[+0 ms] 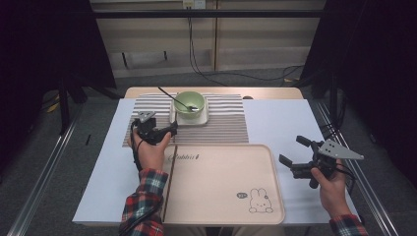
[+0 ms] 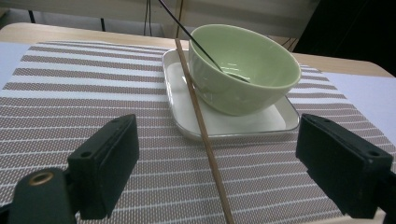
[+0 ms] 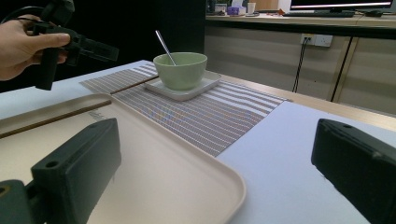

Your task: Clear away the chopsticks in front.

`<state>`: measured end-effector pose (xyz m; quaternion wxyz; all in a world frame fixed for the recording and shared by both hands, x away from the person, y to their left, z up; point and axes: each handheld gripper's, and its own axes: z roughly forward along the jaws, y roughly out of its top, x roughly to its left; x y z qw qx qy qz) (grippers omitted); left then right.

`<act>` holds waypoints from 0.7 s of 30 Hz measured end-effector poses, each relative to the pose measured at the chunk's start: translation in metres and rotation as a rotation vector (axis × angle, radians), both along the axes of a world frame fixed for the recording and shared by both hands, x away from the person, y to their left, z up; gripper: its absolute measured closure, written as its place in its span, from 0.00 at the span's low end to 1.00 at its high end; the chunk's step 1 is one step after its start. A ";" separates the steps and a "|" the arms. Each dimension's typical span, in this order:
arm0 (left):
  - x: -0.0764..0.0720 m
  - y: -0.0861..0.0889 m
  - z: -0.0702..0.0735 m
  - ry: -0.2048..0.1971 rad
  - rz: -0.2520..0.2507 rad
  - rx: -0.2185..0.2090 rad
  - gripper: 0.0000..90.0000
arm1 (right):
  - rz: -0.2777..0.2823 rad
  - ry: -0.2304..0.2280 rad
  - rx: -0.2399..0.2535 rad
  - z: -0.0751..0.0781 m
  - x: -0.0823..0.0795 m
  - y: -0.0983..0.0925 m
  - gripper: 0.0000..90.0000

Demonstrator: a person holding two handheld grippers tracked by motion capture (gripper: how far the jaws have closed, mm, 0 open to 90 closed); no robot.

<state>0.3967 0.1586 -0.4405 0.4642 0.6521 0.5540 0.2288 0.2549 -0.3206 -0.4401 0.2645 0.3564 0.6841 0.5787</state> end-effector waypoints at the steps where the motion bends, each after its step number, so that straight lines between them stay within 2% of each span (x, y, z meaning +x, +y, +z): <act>1: 0.003 0.000 -0.001 0.001 -0.005 -0.009 0.15 | -0.001 -0.004 0.007 0.000 0.000 0.000 0.01; 4: 0.011 0.000 -0.004 0.007 -0.004 0.005 0.15 | 0.004 -0.003 0.003 0.000 0.000 0.000 0.01; 12: 0.027 -0.002 -0.010 0.021 0.009 -0.003 0.14 | 0.002 -0.002 -0.002 0.000 0.000 -0.001 0.01; 15: 0.032 -0.003 -0.012 0.030 0.008 0.013 0.14 | 0.002 -0.006 -0.004 0.000 0.001 -0.001 0.01; 21: 0.042 -0.003 -0.014 0.050 0.023 0.000 0.15 | 0.002 -0.008 0.000 0.001 0.000 -0.002 0.01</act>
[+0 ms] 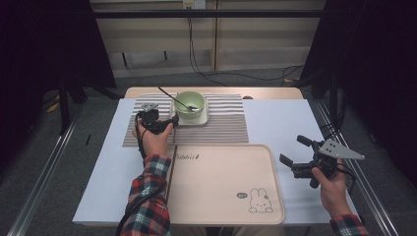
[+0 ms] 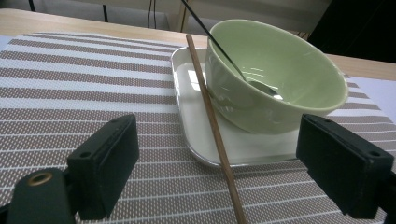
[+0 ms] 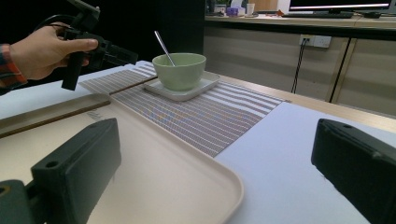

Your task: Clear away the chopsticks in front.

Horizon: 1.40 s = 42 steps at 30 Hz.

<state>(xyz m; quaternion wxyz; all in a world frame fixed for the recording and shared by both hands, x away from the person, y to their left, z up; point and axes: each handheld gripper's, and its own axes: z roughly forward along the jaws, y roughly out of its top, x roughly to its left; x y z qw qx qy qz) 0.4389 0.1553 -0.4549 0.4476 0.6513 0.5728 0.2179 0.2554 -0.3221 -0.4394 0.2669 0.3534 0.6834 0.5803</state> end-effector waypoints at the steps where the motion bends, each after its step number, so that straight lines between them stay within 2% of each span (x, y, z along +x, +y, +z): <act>1: 0.002 0.001 0.000 0.002 -0.004 0.009 0.15 | 0.000 0.000 0.000 0.000 0.000 0.000 0.01; 4: 0.006 0.001 -0.003 0.011 0.005 0.029 0.17 | -0.004 0.001 0.000 0.000 0.000 0.000 0.01; 7: 0.010 0.002 -0.007 0.019 0.004 0.028 0.22 | -0.004 0.000 -0.001 0.000 0.000 0.000 0.01; 11: 0.014 0.000 -0.007 0.017 -0.018 0.038 0.27 | -0.003 0.000 0.000 0.000 0.000 -0.001 0.01; 12: 0.015 0.000 -0.007 0.017 -0.019 0.041 0.32 | -0.001 -0.001 0.004 0.000 0.000 -0.001 0.01; 15: 0.019 -0.002 -0.009 0.034 -0.036 0.032 0.38 | -0.001 -0.004 -0.001 0.001 0.000 -0.002 0.01; 19: 0.023 -0.006 -0.009 0.034 -0.065 0.068 0.51 | 0.001 -0.003 -0.001 0.001 0.000 -0.002 0.01; 23: 0.027 -0.010 -0.010 0.056 -0.067 0.080 0.64 | -0.001 0.000 0.002 0.000 0.000 -0.001 0.01; 24: 0.028 -0.010 -0.011 0.067 -0.064 0.085 0.70 | 0.000 -0.003 -0.003 0.000 0.000 -0.002 0.01; 26: 0.031 -0.010 -0.013 0.080 -0.064 0.089 0.74 | -0.002 0.002 0.000 0.001 -0.001 -0.002 0.01; 29: 0.032 -0.012 -0.014 0.085 -0.055 0.084 0.78 | -0.002 0.002 -0.001 0.001 -0.001 -0.003 0.01; 34: 0.035 -0.015 -0.017 0.090 -0.068 0.090 0.80 | -0.004 -0.001 -0.001 0.000 0.000 -0.003 0.01; 36: 0.037 -0.017 -0.017 0.100 -0.069 0.102 0.81 | -0.009 -0.002 -0.002 0.000 0.000 -0.004 0.01; 38: 0.038 -0.019 -0.019 0.107 -0.068 0.096 0.82 | -0.009 -0.001 -0.002 0.000 0.000 -0.004 0.01; 40: 0.039 -0.020 -0.019 0.120 -0.063 0.112 0.83 | -0.008 -0.003 -0.002 0.000 0.000 -0.004 0.01; 42: 0.040 -0.021 -0.020 0.127 -0.057 0.105 0.84 | -0.007 -0.003 -0.003 0.000 0.000 -0.004 0.01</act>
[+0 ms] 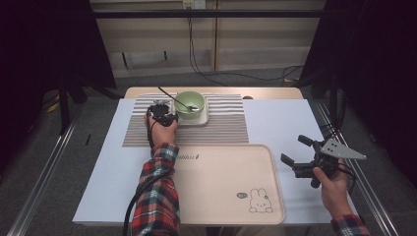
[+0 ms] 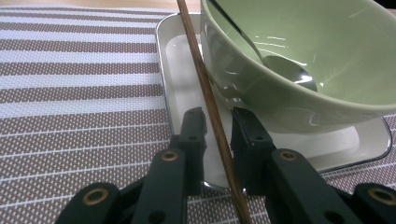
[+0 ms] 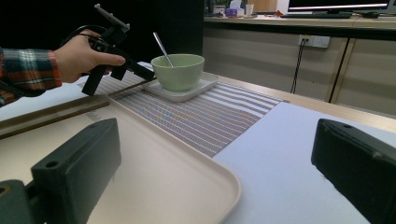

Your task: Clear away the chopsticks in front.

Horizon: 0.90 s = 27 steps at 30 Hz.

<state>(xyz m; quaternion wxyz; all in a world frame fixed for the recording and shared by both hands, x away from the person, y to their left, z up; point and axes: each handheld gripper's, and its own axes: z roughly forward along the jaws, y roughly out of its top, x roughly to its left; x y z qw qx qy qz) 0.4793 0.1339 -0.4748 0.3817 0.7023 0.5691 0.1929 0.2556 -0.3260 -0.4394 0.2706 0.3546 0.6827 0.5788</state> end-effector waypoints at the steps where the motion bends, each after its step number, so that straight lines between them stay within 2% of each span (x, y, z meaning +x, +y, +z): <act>1: 0.000 -0.001 -0.001 0.002 0.009 0.002 0.84 | 0.000 0.001 0.002 0.000 0.000 0.000 0.01; 7: 0.002 -0.004 -0.004 0.011 0.006 0.005 0.88 | 0.004 0.001 0.010 0.000 0.000 -0.001 0.01; 8: 0.003 -0.006 -0.005 0.010 0.026 -0.012 0.89 | 0.003 0.001 0.015 0.000 -0.001 -0.002 0.01; 11: 0.003 -0.005 -0.005 0.021 0.025 -0.003 0.90 | -0.001 -0.005 0.022 0.001 -0.001 -0.002 0.01; 15: 0.002 -0.004 -0.004 0.035 0.070 -0.012 0.94 | 0.005 -0.003 0.011 0.001 -0.001 -0.002 0.01; 18: 0.000 0.000 -0.001 0.043 0.090 -0.027 0.95 | 0.004 -0.001 0.011 0.000 -0.001 -0.002 0.01; 26: -0.008 0.005 0.005 0.031 0.099 -0.058 0.95 | 0.003 -0.003 0.013 0.000 -0.001 -0.001 0.01; 27: -0.010 0.006 0.005 0.031 0.101 -0.072 0.95 | 0.006 -0.004 0.013 0.000 -0.001 -0.001 0.01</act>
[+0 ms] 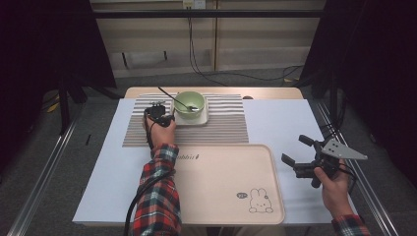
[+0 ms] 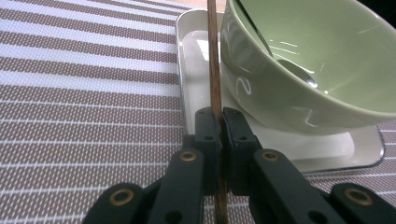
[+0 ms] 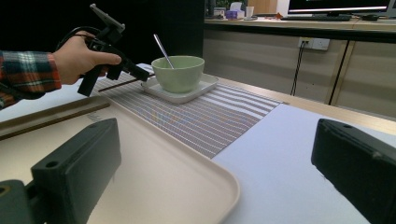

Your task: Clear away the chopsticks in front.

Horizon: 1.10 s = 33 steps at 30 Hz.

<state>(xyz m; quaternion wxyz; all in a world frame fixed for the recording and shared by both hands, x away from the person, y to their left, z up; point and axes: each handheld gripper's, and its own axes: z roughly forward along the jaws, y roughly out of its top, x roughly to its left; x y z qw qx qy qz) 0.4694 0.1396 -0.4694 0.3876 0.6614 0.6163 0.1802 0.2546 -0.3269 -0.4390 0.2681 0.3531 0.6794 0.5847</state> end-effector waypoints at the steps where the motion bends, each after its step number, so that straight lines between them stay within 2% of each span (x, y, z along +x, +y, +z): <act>1: -0.002 0.000 0.001 0.005 0.002 -0.009 0.95 | -0.001 -0.003 -0.005 0.000 0.000 0.000 0.01; 11: -0.023 0.013 0.012 -0.004 0.000 -0.042 0.95 | 0.002 0.002 -0.005 0.000 0.000 0.002 0.01; 13: -0.027 0.015 0.014 -0.010 -0.004 -0.029 0.95 | -0.001 0.001 -0.004 0.000 0.000 0.002 0.01; 14: -0.030 0.015 0.015 -0.010 -0.003 -0.049 0.95 | 0.004 -0.002 -0.004 0.000 0.001 0.002 0.01; 17: -0.036 0.017 0.018 -0.010 -0.008 -0.040 0.95 | 0.006 0.004 -0.007 0.000 0.001 0.003 0.01; 19: -0.041 0.017 0.020 -0.002 -0.003 -0.050 0.95 | 0.006 0.002 -0.007 0.000 0.001 0.003 0.01; 20: -0.043 0.018 0.020 0.000 -0.009 -0.036 0.95 | 0.008 0.003 -0.009 0.000 0.001 0.003 0.01; 24: -0.051 0.021 0.022 -0.002 -0.005 -0.060 0.95 | 0.001 0.004 -0.007 0.000 0.001 0.003 0.01; 33: -0.067 0.026 0.021 -0.001 0.007 -0.065 0.95 | 0.005 0.006 -0.007 0.000 0.001 0.004 0.01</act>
